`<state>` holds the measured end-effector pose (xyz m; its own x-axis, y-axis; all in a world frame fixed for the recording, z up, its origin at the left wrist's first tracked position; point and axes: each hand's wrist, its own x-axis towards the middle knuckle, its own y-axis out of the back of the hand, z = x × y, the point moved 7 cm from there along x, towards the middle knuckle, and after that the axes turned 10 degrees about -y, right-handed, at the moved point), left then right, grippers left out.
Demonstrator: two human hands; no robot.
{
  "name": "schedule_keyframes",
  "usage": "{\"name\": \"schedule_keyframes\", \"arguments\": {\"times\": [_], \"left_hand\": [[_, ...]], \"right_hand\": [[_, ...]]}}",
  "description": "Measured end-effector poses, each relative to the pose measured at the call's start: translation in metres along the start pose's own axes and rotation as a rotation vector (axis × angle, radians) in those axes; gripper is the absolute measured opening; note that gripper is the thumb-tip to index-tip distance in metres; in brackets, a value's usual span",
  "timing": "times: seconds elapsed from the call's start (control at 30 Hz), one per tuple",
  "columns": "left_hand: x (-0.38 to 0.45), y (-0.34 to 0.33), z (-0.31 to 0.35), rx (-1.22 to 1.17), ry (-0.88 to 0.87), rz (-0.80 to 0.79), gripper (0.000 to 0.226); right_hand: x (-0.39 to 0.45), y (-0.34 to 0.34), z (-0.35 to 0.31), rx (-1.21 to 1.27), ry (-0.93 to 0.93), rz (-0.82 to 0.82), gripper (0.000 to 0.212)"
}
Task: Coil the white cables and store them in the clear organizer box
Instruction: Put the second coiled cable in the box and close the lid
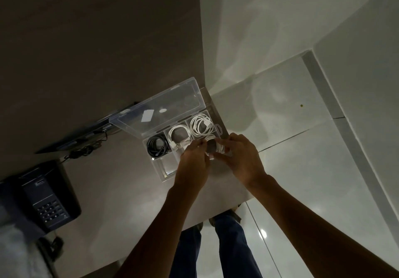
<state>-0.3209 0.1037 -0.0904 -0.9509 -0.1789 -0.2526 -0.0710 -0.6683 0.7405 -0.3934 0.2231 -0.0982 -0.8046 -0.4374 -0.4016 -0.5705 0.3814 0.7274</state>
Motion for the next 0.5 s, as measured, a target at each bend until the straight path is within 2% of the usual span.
{"name": "schedule_keyframes", "arguments": {"times": [0.17, 0.5], "left_hand": [[0.006, -0.001, -0.004, 0.015, -0.041, -0.206, 0.042], [0.002, 0.001, -0.008, 0.009, -0.086, -0.191, 0.035]], "right_hand": [[-0.004, 0.001, -0.004, 0.023, 0.051, 0.006, 0.047], [-0.001, -0.004, 0.013, 0.294, 0.031, -0.223, 0.044]]}}
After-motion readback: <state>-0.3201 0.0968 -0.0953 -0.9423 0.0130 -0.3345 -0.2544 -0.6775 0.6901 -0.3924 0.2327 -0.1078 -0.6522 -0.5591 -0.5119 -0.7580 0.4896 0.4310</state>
